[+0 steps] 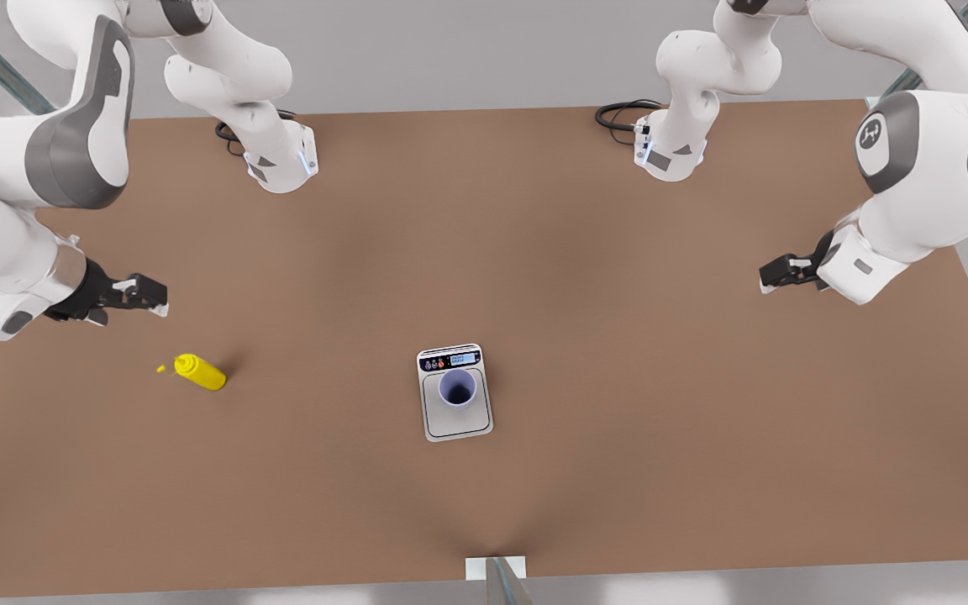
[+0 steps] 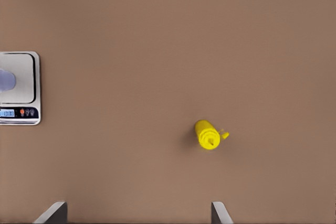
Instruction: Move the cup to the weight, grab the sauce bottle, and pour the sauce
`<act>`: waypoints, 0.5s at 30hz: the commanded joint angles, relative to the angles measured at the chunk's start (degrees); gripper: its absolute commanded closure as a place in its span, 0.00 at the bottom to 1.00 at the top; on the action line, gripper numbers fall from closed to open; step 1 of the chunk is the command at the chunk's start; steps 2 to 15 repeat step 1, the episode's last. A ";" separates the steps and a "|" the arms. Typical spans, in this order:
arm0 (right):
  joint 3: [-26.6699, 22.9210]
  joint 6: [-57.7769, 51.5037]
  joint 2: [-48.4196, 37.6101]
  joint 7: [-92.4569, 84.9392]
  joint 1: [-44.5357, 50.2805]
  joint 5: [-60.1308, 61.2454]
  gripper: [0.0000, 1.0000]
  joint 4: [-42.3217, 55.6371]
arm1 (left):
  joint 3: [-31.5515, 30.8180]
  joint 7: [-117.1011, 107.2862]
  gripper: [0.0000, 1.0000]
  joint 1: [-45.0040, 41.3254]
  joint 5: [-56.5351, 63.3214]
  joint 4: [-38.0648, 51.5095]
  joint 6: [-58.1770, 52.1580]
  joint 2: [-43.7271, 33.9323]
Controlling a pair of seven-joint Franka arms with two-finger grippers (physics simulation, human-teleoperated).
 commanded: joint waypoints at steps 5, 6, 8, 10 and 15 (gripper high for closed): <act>-0.04 -0.08 0.21 -0.09 0.11 0.04 0.00 0.14 | 0.00 0.00 0.00 0.00 0.28 0.00 -0.13 0.09; -0.04 -0.08 0.21 -0.09 0.11 0.04 0.00 0.14 | 0.00 0.00 0.00 0.00 0.28 0.00 -0.13 0.09; -0.04 -0.08 0.21 -0.09 0.11 0.04 0.00 0.14 | 0.00 0.00 0.00 0.00 0.28 0.00 -0.13 0.09; -0.04 -0.08 0.21 -0.09 0.11 0.04 0.00 0.14 | 0.00 0.00 0.00 0.00 0.28 0.00 -0.13 0.09; -0.04 -0.08 0.21 -0.09 0.11 0.04 0.00 0.14 | 0.00 0.00 0.00 0.00 0.28 0.00 -0.13 0.09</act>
